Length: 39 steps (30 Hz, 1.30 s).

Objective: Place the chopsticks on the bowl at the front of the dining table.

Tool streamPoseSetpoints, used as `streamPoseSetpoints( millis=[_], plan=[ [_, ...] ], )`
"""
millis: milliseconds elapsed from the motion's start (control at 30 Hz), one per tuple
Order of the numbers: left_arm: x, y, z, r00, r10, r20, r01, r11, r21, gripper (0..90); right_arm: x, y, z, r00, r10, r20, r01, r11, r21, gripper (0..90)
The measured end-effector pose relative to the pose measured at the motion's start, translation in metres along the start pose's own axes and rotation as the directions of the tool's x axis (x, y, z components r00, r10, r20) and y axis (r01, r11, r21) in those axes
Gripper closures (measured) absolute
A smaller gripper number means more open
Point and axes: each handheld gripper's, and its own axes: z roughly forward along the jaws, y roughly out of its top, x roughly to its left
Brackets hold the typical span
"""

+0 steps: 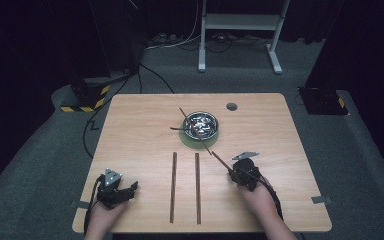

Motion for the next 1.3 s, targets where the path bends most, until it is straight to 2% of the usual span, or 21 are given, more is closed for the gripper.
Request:
streamPoseSetpoints(
  millis=[233, 267, 400, 600, 933, 1300],
  plan=[
    [0.0, 0.0, 0.0, 1.0, 0.001, 0.0, -0.001, 1.0, 0.0, 27.4, -0.001, 0.007, 0.003, 0.9997, -0.022, -0.011, 0.023, 0.999, 0.023, 76.5],
    [0.0, 0.0, 0.0, 1.0, 0.001, 0.0, -0.001, 1.0, 0.0, 27.4, -0.002, 0.009, 0.003, 0.9993, -0.022, -0.031, 0.023, 0.999, 0.034, 76.6],
    [0.0, 0.0, 0.0, 1.0, 0.001, 0.001, -0.001, 1.0, 0.0, 27.4, -0.004, 0.011, 0.003, 0.9986, -0.028, -0.045, 0.03, 0.998, 0.048, 77.4],
    [0.0, 0.0, 0.0, 1.0, 0.002, 0.001, -0.002, 1.0, 0.0, 27.4, -0.004, 0.009, 0.001, 0.9986, -0.037, -0.038, 0.039, 0.998, 0.054, 79.1],
    [0.0, 0.0, 0.0, 1.0, -0.005, 0.001, 0.005, 1.0, -0.006, 27.4, -0.007, 0.008, 0.0, 0.9988, -0.027, -0.042, 0.029, 0.998, 0.051, 83.5],
    [0.0, 0.0, 0.0, 1.0, -0.005, 0.001, 0.005, 1.0, -0.006, 27.4, -0.007, 0.018, -0.015, 0.999, -0.043, -0.014, 0.044, 0.999, 0.01, 83.9]
  ],
)
